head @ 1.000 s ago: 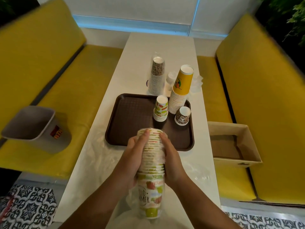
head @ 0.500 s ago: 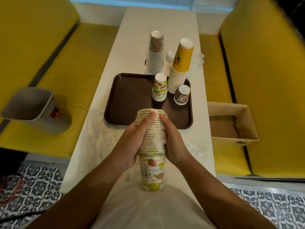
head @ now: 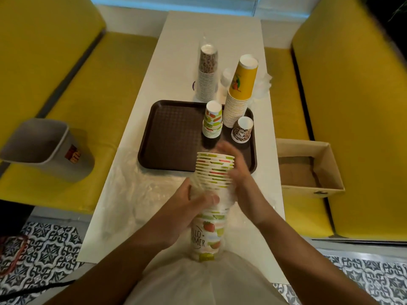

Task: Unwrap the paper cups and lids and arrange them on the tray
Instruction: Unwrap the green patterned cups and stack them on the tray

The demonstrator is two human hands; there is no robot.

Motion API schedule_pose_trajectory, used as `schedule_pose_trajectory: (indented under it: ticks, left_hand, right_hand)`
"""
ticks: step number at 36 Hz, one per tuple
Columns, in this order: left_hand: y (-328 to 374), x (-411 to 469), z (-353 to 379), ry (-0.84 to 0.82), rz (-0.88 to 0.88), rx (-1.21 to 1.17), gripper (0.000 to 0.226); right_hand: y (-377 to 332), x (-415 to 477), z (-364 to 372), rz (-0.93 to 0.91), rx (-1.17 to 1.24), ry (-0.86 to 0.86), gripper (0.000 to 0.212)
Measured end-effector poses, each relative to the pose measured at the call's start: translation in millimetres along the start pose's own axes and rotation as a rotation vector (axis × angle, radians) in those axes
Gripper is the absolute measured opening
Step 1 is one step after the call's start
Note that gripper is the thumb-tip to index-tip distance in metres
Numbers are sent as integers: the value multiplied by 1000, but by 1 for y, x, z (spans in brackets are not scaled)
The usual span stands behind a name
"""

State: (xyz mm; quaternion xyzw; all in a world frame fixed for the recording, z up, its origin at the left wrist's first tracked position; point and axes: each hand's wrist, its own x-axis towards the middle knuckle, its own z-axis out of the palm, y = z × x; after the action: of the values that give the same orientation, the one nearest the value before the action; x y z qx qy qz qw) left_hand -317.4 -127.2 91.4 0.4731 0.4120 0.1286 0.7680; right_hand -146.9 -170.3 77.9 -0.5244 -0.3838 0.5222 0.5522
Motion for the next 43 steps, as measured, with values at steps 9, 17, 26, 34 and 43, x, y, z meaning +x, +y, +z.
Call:
schedule_pose_trajectory:
  ticks: [9,17,26,34,43]
  left_hand:
    - [14,9,7,130,105,-37,101]
    - [29,21,11,195,315,133,75]
    - [53,27,-15,212,431,473,76]
    - [67,43,-43,370,446,356,83]
    - [85,71,-52,452,442,166,67]
  right_hand:
    - [-17,25,-9,-48,-36,-57,36]
    - [-38,51,-21,-182,-53,-18,35]
    - [-83,81,-54,-366,-288,113,14]
    - [-88,92,-74,-161,-300,-144,81]
    - [-51,125,-40,-106,-323,-185,123]
